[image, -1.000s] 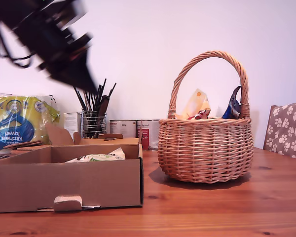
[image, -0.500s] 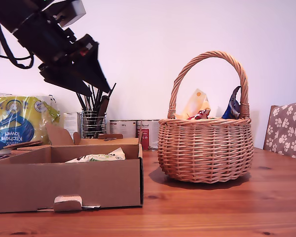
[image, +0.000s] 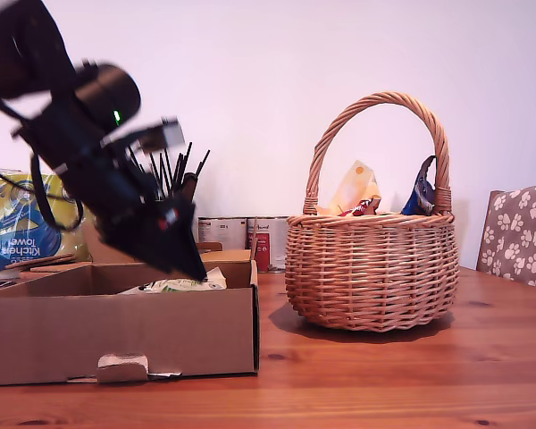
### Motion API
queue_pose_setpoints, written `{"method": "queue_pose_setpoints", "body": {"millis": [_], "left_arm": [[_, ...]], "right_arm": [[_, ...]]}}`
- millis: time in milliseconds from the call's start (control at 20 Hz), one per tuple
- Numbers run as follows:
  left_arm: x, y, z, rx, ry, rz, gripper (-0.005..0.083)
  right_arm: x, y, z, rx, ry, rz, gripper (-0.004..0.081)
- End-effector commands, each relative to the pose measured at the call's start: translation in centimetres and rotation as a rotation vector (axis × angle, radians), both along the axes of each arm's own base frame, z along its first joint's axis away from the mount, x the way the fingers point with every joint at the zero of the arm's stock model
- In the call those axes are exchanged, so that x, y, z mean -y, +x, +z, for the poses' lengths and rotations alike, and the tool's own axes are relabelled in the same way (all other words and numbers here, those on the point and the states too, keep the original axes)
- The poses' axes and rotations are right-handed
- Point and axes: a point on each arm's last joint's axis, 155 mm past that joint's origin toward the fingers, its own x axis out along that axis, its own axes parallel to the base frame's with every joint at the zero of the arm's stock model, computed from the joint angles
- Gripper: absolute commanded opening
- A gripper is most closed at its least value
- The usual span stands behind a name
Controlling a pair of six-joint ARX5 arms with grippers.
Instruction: Move the bags of Easter eggs from the cardboard box on the left into the woven basket on the right side.
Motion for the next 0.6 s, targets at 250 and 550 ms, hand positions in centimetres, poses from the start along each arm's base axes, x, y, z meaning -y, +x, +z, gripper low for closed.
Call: {"method": "queue_pose_setpoints", "body": {"millis": [250, 550], "left_arm": [[-0.2, -2.2, -6.0, -0.123, 0.082, -0.016, 0.0696], [0.2, -2.1, -4.6, -0.098, 0.066, -0.021, 0.0049]], "right_arm": [[-0.2, 0.0, 0.1, 0.004, 0.006, 0.007, -0.0012], [-0.2, 0.0, 0.1, 0.005, 0.006, 0.007, -0.0012]]}}
